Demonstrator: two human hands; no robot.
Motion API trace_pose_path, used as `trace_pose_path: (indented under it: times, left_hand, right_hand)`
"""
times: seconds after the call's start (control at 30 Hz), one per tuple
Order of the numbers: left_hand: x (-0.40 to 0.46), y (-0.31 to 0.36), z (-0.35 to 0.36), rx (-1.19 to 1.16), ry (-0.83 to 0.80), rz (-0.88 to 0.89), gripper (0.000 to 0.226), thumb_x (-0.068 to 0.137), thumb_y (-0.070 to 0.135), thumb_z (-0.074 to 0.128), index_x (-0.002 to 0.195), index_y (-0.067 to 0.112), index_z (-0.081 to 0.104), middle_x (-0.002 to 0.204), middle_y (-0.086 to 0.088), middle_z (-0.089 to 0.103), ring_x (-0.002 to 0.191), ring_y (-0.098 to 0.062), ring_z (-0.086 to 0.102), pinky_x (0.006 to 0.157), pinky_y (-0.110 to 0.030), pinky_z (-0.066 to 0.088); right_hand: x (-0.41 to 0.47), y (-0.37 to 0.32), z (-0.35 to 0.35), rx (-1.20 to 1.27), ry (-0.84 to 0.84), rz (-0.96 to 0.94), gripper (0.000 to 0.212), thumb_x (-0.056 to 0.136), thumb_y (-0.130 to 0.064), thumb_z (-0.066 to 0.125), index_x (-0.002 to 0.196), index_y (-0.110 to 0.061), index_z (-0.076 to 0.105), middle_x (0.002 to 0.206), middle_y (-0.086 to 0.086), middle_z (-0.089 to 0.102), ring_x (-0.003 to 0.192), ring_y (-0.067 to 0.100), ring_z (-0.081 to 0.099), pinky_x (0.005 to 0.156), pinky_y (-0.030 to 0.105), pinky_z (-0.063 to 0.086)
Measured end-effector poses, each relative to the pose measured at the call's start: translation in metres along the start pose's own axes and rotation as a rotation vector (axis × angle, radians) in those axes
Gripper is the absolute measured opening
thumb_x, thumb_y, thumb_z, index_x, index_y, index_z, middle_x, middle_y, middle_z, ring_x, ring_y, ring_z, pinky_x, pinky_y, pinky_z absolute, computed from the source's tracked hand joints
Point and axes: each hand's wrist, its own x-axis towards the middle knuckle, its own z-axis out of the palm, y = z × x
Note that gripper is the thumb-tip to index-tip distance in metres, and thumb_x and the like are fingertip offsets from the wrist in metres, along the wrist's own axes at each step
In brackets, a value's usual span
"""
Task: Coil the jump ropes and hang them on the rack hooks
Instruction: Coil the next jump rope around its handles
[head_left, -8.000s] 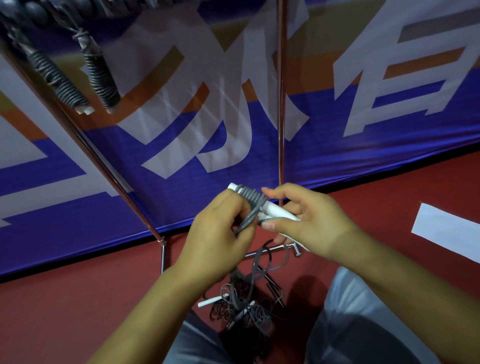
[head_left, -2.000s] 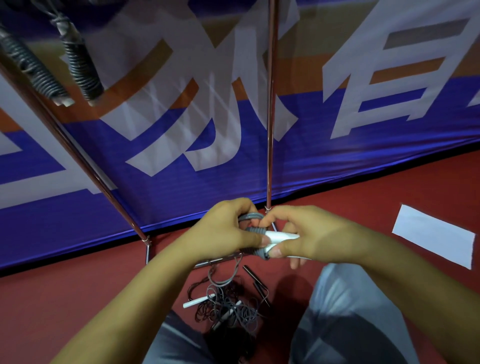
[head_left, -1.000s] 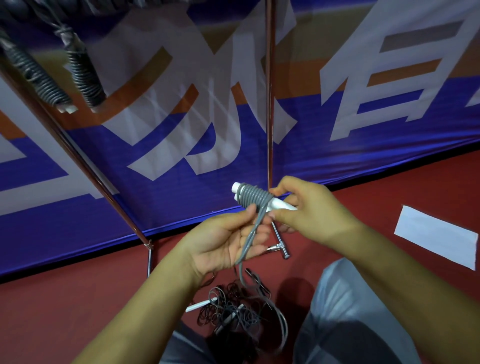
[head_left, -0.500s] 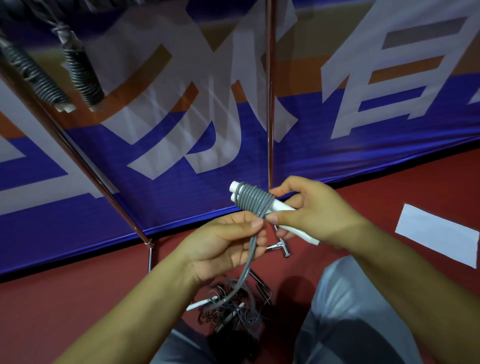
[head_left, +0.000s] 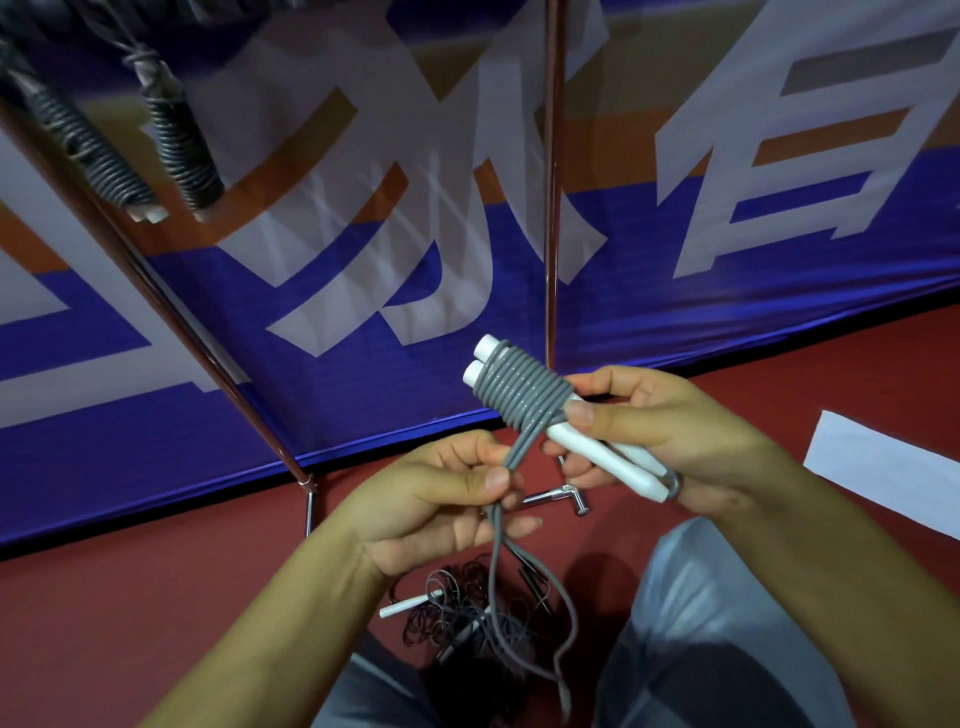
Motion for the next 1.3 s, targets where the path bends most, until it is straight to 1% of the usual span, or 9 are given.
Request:
trace_pose_path:
  times: [0.2, 0.37, 0.57, 0.63, 0.67, 0.73, 0.9, 1.07, 1.3]
  left_hand:
    - [-0.007, 0.006, -0.003, 0.136, -0.016, 0.059, 0.031, 0.051, 0.01, 0.093, 0.074, 0.013, 0.071, 0.07, -0.007, 0.065, 0.065, -0.016, 0.064, 0.068, -0.032, 0.057]
    - [-0.006, 0.007, -0.001, 0.558, 0.121, 0.158, 0.024, 0.061, 0.004, 0.081, 0.061, 0.024, 0.068, 0.058, 0.001, 0.058, 0.049, -0.01, 0.056, 0.052, -0.02, 0.049]
    - [0.004, 0.002, -0.008, 0.849, 0.195, 0.227, 0.032, 0.051, 0.049, 0.084, 0.062, 0.022, 0.072, 0.057, -0.008, 0.054, 0.057, -0.017, 0.046, 0.057, -0.028, 0.037]
    - [0.004, 0.004, -0.008, 0.842, 0.171, 0.268, 0.03, 0.057, 0.039, 0.089, 0.072, 0.017, 0.075, 0.068, -0.014, 0.065, 0.07, -0.017, 0.057, 0.069, -0.027, 0.043]
    - [0.003, 0.006, -0.006, 0.843, 0.161, 0.275, 0.016, 0.062, 0.024, 0.087, 0.073, 0.023, 0.076, 0.07, -0.001, 0.07, 0.074, -0.008, 0.062, 0.072, -0.021, 0.046]
    - [0.005, 0.009, -0.008, 0.894, 0.142, 0.297, 0.034, 0.067, 0.006, 0.082, 0.065, 0.039, 0.072, 0.067, 0.018, 0.068, 0.067, 0.005, 0.061, 0.065, -0.011, 0.046]
    - [0.011, 0.012, -0.017, 0.862, 0.126, 0.335, 0.008, 0.066, 0.029, 0.074, 0.073, 0.032, 0.074, 0.089, 0.006, 0.065, 0.082, -0.01, 0.063, 0.077, -0.025, 0.049]
    - [0.014, 0.019, -0.024, 0.781, 0.075, 0.364, 0.027, 0.059, 0.044, 0.085, 0.074, 0.024, 0.075, 0.076, 0.005, 0.066, 0.073, -0.012, 0.06, 0.072, -0.024, 0.049]
    - [0.023, 0.027, -0.016, 0.739, 0.139, 0.409, 0.021, 0.054, 0.015, 0.086, 0.069, 0.019, 0.072, 0.069, 0.004, 0.065, 0.064, -0.01, 0.061, 0.064, -0.021, 0.05]
  right_hand:
    - [-0.002, -0.006, -0.005, 0.017, -0.029, -0.061, 0.034, 0.067, -0.015, 0.06, 0.099, -0.004, 0.059, 0.068, 0.017, 0.07, 0.049, 0.018, 0.066, 0.043, 0.023, 0.052]
    - [-0.001, -0.005, -0.009, 0.048, -0.129, -0.039, 0.036, 0.061, -0.025, 0.068, 0.091, -0.007, 0.059, 0.064, 0.015, 0.069, 0.044, 0.014, 0.063, 0.041, 0.021, 0.051]
    - [0.009, 0.001, -0.021, 0.05, -0.414, 0.02, 0.061, 0.049, -0.032, 0.093, 0.096, -0.009, 0.061, 0.071, 0.023, 0.068, 0.048, 0.021, 0.066, 0.044, 0.025, 0.053]
    - [0.009, 0.0, -0.021, 0.056, -0.479, 0.044, 0.055, 0.053, -0.03, 0.092, 0.096, -0.01, 0.064, 0.072, 0.023, 0.068, 0.051, 0.021, 0.067, 0.045, 0.026, 0.054]
    - [0.009, -0.001, -0.021, 0.059, -0.519, 0.058, 0.047, 0.057, -0.028, 0.09, 0.095, -0.012, 0.067, 0.073, 0.022, 0.069, 0.053, 0.022, 0.069, 0.046, 0.027, 0.055]
    - [0.007, -0.002, -0.02, 0.048, -0.617, 0.085, 0.035, 0.065, -0.024, 0.085, 0.095, -0.016, 0.07, 0.076, 0.02, 0.071, 0.059, 0.022, 0.071, 0.048, 0.028, 0.056]
    - [0.006, -0.004, -0.018, -0.095, -0.708, 0.168, 0.041, 0.064, -0.022, 0.087, 0.1, -0.013, 0.068, 0.075, 0.022, 0.071, 0.058, 0.027, 0.07, 0.049, 0.029, 0.057]
    - [0.001, -0.01, -0.014, -0.247, -0.709, 0.235, 0.035, 0.064, -0.015, 0.081, 0.097, -0.016, 0.07, 0.073, 0.019, 0.07, 0.055, 0.024, 0.069, 0.051, 0.029, 0.057]
    - [-0.001, -0.006, 0.002, -0.578, -0.54, 0.226, 0.023, 0.079, -0.001, 0.07, 0.097, -0.012, 0.061, 0.067, 0.012, 0.069, 0.052, 0.02, 0.066, 0.051, 0.027, 0.056]
